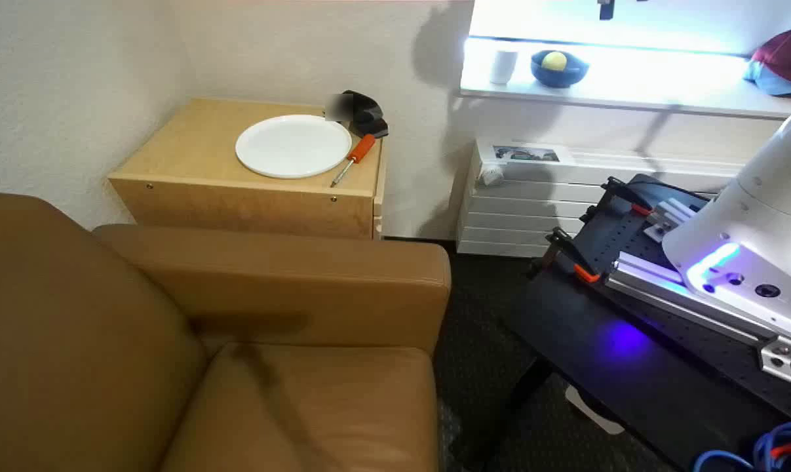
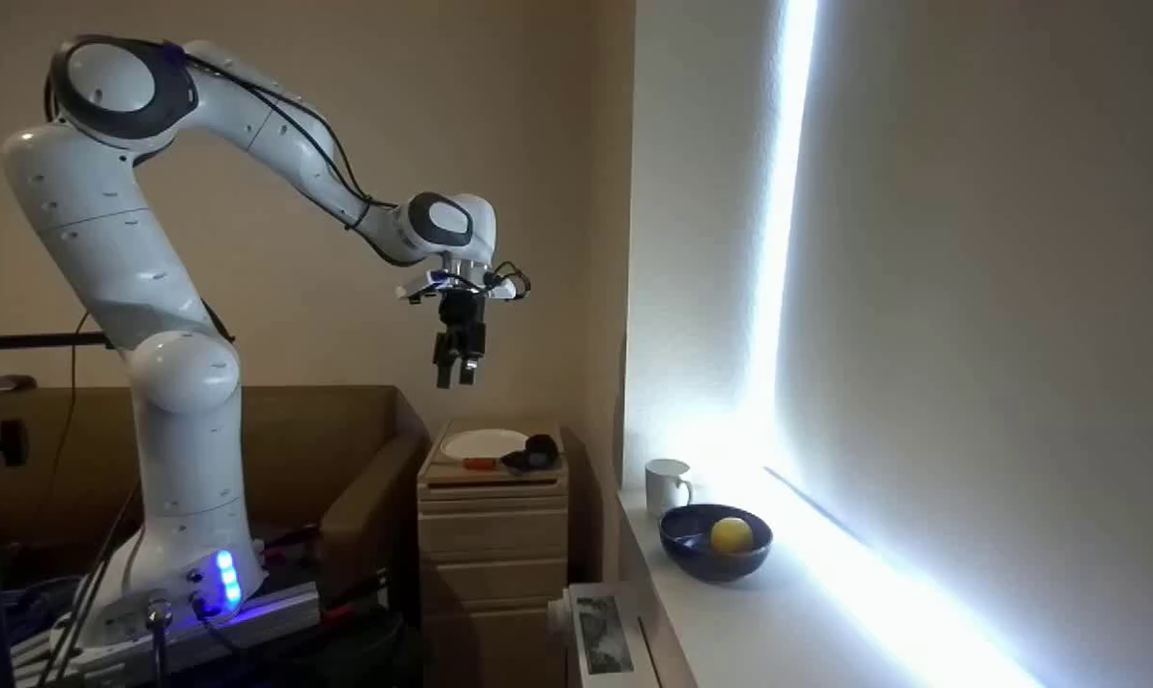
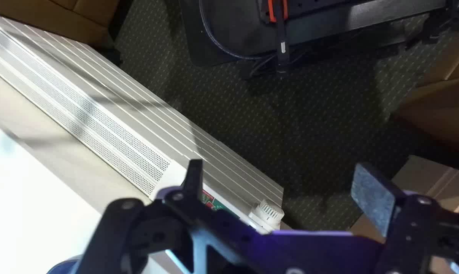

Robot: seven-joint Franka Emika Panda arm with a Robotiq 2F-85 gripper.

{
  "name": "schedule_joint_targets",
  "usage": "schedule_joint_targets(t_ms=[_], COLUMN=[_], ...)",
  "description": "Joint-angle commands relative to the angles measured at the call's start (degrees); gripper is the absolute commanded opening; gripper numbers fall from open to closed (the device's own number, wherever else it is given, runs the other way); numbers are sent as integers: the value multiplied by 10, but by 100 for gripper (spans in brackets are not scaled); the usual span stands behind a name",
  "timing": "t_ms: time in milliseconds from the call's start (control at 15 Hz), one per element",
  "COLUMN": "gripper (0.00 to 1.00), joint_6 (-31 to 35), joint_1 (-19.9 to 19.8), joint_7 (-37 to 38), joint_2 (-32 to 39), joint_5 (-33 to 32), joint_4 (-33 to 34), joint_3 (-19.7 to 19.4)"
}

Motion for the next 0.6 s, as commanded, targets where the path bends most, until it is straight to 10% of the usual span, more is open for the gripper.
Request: schedule_joint_targets(t_ms=[0, 533], gripper=[100, 100], joint_6=[-3, 36], joint_1=[10, 72], joint_7=[3, -53], joint_2=[0, 182], joint_5=[-3, 188], joint_4=[1, 47], joint_3=[-9, -5])
